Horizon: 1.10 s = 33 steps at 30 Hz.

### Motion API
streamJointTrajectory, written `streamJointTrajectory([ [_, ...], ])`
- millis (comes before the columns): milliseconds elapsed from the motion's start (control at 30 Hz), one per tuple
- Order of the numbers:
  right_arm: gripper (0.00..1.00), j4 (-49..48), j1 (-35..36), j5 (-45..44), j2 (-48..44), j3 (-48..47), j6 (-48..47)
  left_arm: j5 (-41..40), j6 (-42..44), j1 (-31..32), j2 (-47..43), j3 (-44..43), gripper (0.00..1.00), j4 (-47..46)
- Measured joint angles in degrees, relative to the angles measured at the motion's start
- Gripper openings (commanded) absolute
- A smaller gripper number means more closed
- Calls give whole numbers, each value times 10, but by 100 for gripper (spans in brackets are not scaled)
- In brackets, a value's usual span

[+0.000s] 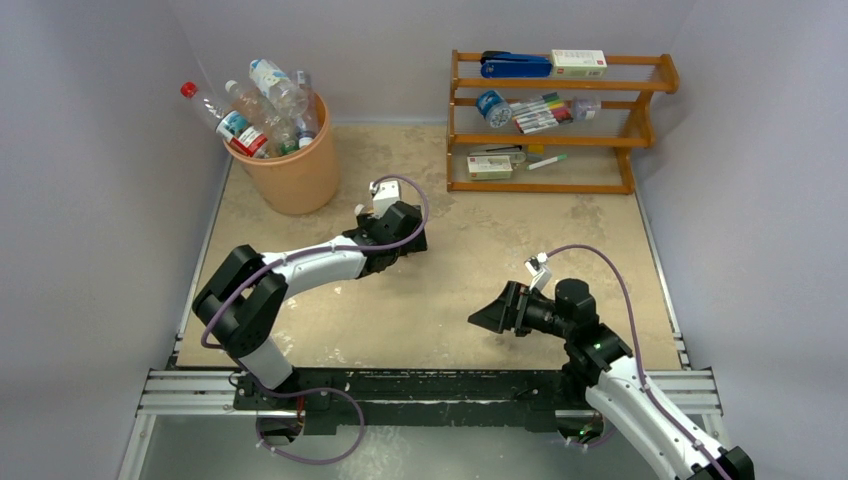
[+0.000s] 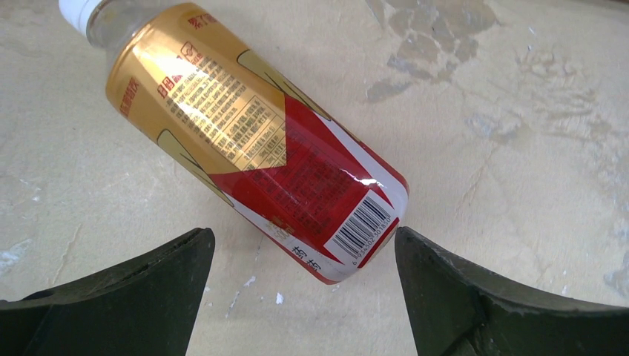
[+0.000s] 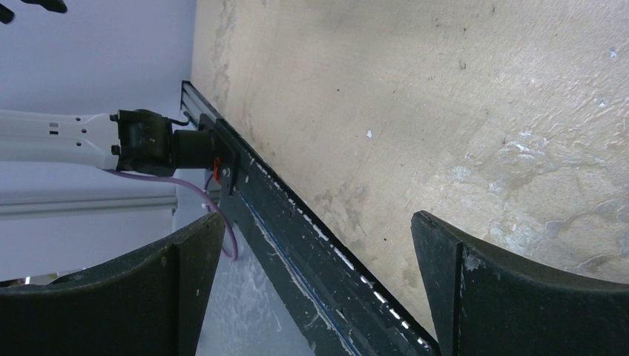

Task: Put the plastic bottles in the bin
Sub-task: Pick up the plastic bottle at the center of the board.

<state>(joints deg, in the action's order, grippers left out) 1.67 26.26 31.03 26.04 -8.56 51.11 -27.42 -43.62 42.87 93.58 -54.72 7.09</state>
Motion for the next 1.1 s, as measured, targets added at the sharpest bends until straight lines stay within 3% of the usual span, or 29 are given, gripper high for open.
streamJointTrajectory([
  [367, 98, -28, 0, 0, 35, 4, 0, -20, -61, -14, 7, -28, 92, 57],
  [867, 98, -73, 0, 2, 53, 28, 8, 16, -180, -16, 3, -26, 92, 41],
  [1100, 99, -83, 0, 4, 52, 32, 11, 16, -245, -17, 54, -48, 92, 52],
])
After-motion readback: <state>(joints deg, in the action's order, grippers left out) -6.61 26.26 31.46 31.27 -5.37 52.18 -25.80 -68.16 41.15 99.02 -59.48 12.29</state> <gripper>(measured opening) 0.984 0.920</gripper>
